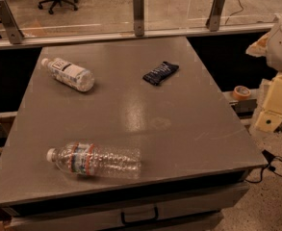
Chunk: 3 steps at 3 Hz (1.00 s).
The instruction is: Place blue plastic bottle upright
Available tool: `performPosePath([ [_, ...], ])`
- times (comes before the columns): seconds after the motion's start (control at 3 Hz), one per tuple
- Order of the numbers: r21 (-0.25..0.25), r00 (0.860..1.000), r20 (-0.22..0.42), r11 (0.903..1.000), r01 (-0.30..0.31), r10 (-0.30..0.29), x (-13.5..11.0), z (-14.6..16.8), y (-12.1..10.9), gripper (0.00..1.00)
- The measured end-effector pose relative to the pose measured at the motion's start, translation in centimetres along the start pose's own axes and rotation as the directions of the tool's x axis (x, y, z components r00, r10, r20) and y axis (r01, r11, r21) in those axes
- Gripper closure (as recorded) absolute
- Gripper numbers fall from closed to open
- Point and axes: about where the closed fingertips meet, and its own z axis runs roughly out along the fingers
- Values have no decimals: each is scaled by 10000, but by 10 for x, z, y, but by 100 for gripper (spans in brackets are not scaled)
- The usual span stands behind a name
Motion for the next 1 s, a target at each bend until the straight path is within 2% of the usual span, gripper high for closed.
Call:
performPosePath([
  [0.33,3,10000,3,10000,1,-1,0,0,0,0],
  [0.67,79,9998,207,9999,83,-84,-10,-2,-4,0],
  [1.0,106,9933,1013,9985,543,-551,-72,10,-20,0],
])
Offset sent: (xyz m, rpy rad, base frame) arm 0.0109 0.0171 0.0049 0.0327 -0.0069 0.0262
